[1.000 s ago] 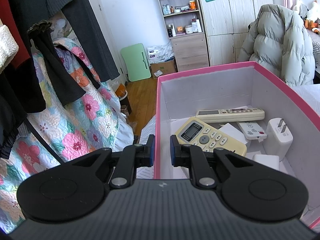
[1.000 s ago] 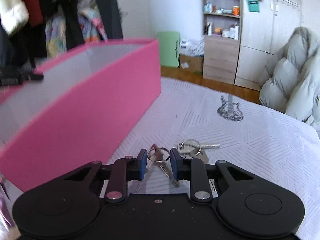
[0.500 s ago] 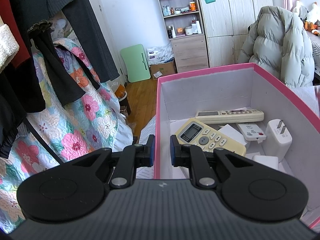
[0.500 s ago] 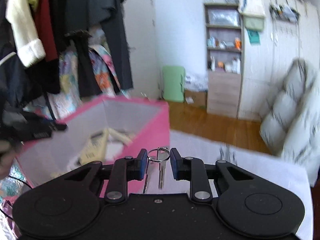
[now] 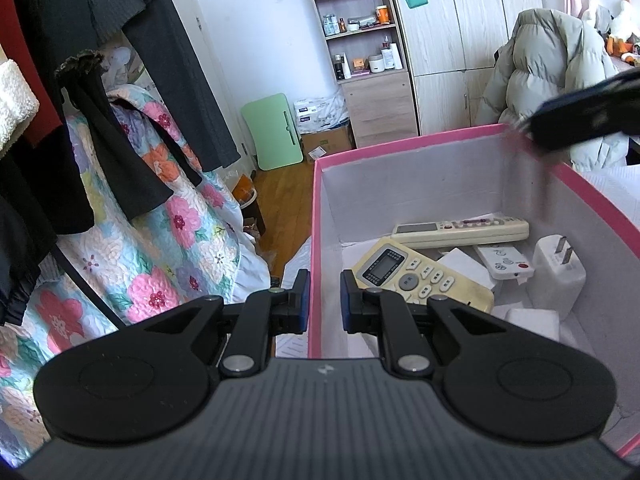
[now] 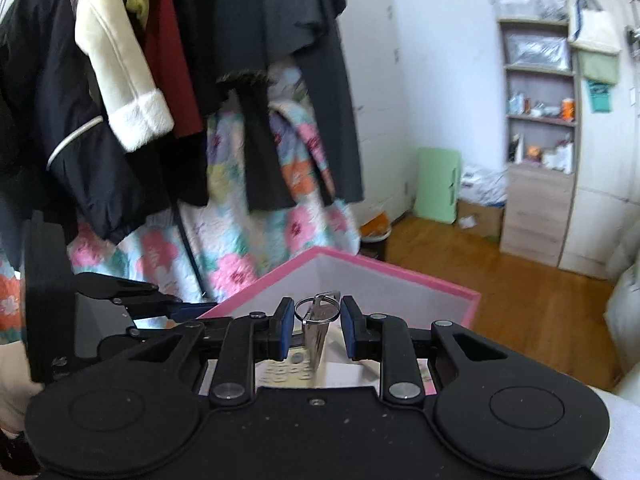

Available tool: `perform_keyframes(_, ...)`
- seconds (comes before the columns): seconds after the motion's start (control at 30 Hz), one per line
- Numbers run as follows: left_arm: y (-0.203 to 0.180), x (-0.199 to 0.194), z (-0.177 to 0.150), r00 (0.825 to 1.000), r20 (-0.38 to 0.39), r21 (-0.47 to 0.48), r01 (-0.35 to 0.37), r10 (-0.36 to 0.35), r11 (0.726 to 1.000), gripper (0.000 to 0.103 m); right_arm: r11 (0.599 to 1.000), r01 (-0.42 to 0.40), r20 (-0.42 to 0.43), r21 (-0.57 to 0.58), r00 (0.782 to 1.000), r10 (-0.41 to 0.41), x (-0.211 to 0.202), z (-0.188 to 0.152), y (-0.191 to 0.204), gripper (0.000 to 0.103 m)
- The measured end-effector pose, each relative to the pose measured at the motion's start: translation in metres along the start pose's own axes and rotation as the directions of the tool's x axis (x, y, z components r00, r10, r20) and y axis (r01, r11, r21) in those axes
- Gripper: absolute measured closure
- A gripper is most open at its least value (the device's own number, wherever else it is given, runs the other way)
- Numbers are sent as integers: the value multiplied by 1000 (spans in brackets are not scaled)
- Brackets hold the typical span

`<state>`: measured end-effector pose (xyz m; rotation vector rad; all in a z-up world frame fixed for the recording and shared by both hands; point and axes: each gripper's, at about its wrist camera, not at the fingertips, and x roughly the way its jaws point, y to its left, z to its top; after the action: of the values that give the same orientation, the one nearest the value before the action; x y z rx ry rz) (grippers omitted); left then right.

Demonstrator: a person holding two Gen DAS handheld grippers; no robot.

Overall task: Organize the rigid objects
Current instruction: 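Lower the keys into the pink box and open the right gripper, then move the right gripper back to the table and grasp the second key set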

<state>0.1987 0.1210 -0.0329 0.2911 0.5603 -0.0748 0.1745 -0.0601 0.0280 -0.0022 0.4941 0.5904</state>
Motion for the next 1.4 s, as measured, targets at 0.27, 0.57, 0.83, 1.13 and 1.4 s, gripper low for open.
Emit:
perform_keyframes(0.27, 0, -1, 0, 1000, 0, -4, 3, -3, 1000, 90, 997, -59, -145, -39, 988, 53, 56, -1, 15, 73)
perform_keyframes(0.57, 1, -1, 0, 1000, -3, -2, 5, -5, 1000, 89, 1000, 27, -70, 3, 997, -27, 14, -6, -4, 63)
perform_keyframes(0.83, 0, 0, 1, 1000, -3, -8, 6, -6, 1000, 89, 966, 245, -113, 79, 965, -236, -40, -37, -62, 57)
perform_keyframes(1.13, 2, 2, 2, 1000, -11, -4, 5, -5, 1000, 89, 930, 328, -278, 168, 920, -275, -47, -90, -102, 52)
perform_keyframes(1.4, 3, 2, 2, 1000, -18, -7, 5, -5, 1000, 88, 959, 283, -403, 21, 880, -251, -3, -105, -111, 48)
